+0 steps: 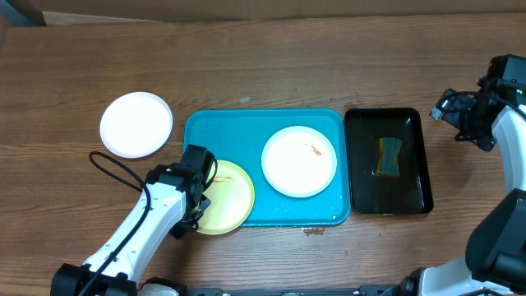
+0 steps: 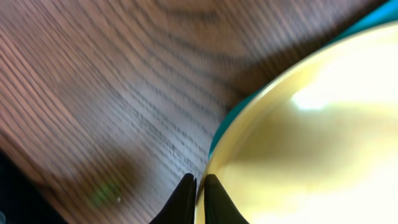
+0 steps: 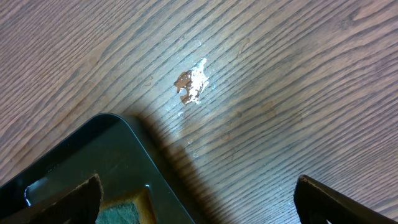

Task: Clean dirty plates on tray and stack at the side
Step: 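Release the yellow plate and move the left gripper up toward the white plate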

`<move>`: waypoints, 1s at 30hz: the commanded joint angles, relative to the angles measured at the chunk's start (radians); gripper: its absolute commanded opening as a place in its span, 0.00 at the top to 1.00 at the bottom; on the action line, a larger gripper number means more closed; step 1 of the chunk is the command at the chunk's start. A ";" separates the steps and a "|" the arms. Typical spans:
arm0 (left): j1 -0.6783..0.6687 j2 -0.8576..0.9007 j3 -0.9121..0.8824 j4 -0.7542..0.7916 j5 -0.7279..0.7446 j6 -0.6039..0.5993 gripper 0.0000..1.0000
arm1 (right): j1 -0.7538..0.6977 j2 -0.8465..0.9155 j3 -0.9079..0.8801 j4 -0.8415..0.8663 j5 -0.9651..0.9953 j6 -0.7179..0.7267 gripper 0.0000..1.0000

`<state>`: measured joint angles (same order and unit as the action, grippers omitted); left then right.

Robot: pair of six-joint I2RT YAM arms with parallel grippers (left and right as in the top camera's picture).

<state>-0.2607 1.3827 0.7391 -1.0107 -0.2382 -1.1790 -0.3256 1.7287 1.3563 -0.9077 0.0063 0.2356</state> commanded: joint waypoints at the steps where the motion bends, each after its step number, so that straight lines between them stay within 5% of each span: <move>1: 0.007 -0.010 0.003 0.007 -0.104 0.006 0.90 | 0.003 -0.017 0.002 0.005 0.000 0.005 0.00; 11: 0.007 -0.011 0.280 -0.114 -0.153 0.314 0.41 | 0.003 -0.017 0.002 0.005 0.000 0.005 0.00; 15: 0.003 -0.010 0.454 -0.100 -0.017 0.558 0.22 | 0.003 -0.017 0.002 0.005 0.000 0.005 0.00; 20: -0.008 0.002 0.474 0.063 0.334 0.704 0.34 | 0.003 -0.017 0.002 0.005 0.000 0.005 0.00; 30: -0.154 0.249 0.464 0.209 0.335 0.795 0.29 | 0.003 -0.017 0.002 0.005 0.000 0.005 0.00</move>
<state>-0.3683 1.5383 1.2163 -0.8467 0.0586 -0.4847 -0.3256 1.7287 1.3556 -0.9073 0.0063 0.2348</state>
